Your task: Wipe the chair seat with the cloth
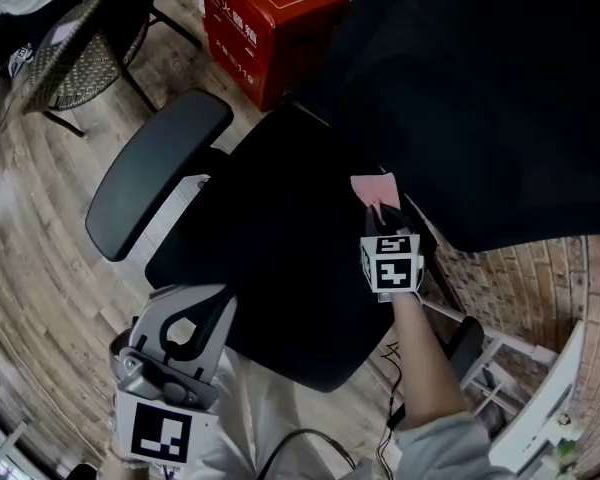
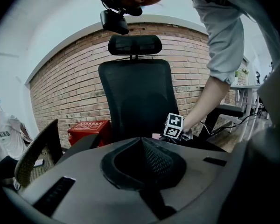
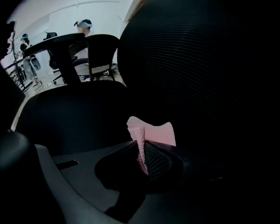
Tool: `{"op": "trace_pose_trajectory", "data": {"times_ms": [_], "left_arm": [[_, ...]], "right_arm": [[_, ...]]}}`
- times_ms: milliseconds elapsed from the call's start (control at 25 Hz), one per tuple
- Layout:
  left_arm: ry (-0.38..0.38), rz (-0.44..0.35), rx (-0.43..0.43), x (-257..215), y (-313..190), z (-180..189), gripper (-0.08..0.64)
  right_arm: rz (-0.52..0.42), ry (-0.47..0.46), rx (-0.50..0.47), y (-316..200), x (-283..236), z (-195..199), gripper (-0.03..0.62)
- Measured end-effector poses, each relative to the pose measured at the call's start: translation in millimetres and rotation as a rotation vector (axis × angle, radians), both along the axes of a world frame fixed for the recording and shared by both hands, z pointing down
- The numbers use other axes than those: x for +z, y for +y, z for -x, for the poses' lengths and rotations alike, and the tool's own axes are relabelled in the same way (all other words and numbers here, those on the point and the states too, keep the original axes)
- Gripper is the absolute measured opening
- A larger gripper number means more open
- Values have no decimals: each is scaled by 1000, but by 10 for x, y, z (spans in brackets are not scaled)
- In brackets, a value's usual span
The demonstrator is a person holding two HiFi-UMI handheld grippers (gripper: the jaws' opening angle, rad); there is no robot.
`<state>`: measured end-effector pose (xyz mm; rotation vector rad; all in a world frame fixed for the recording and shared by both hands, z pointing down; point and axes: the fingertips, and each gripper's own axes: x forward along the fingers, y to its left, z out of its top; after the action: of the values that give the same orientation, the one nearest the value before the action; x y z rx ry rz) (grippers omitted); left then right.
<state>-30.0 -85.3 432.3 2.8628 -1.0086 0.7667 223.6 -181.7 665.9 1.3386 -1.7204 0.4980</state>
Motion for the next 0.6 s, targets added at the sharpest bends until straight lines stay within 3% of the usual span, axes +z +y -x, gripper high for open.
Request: {"op": "trace_pose_trajectory", "data": {"times_ms": [280, 600], "left_arm": [[0, 0, -3, -19, -20, -24, 18], [-2, -2, -37, -26, 7, 136, 18]], "right_arm": [[13, 23, 38, 67, -20, -275, 55], [37, -21, -28, 236, 27, 202, 55]]}}
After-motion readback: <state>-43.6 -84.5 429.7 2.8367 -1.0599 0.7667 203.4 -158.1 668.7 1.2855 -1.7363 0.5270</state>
